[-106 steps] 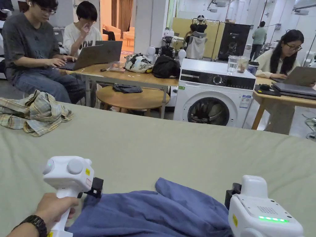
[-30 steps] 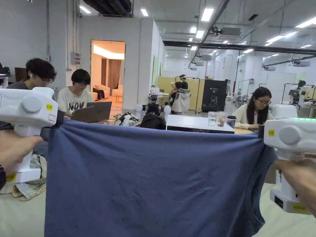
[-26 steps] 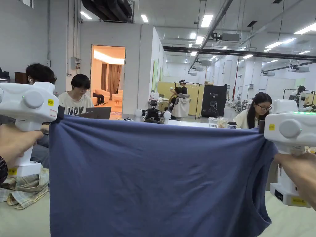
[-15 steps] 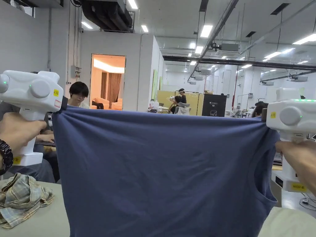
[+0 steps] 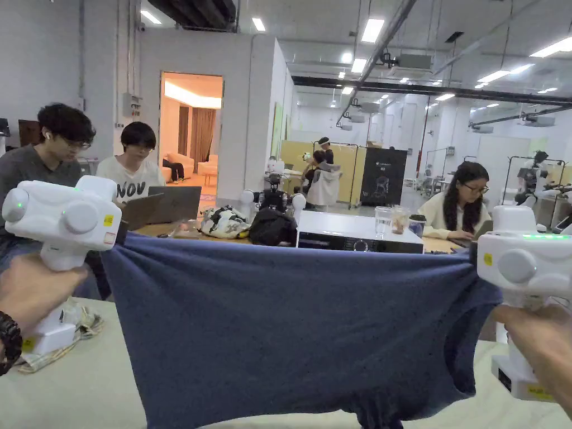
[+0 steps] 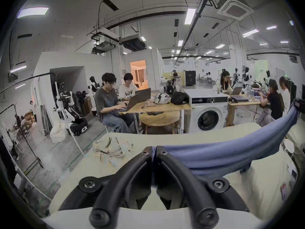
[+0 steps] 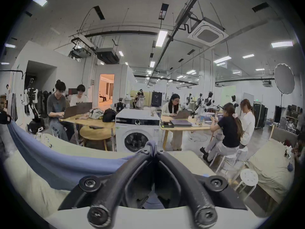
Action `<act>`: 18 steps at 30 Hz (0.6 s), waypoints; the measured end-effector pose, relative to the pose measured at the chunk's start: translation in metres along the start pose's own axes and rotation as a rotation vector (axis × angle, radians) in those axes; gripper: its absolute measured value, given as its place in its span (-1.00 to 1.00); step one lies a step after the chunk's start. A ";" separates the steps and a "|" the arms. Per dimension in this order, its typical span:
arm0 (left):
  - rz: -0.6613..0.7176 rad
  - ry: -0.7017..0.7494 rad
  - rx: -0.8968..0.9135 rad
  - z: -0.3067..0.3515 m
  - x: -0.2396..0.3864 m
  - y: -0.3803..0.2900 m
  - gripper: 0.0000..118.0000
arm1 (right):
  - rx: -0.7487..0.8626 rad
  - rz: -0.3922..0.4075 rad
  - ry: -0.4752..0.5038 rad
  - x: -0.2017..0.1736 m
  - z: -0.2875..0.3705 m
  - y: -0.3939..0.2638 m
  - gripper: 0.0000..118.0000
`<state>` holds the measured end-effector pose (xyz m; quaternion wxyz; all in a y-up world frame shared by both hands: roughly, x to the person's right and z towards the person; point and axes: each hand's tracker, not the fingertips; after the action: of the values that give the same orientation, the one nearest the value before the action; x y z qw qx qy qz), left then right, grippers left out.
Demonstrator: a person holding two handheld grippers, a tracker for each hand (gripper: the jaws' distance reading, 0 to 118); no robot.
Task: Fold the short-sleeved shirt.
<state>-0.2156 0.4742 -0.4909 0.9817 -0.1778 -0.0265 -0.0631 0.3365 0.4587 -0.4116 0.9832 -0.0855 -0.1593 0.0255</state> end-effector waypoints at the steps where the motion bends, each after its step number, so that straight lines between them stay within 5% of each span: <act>1: 0.007 -0.002 -0.005 0.005 0.001 -0.012 -1.00 | -0.017 0.000 -0.004 0.002 0.007 -0.012 -1.00; 18: 0.107 -0.087 -0.130 0.114 0.007 -0.224 -1.00 | -0.209 0.076 0.020 0.028 0.135 -0.190 -1.00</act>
<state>-0.2420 0.3056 -0.3062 0.9680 -0.2449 -0.0553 -0.0043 0.3246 0.2955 -0.2428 0.9688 -0.1937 -0.1478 0.0450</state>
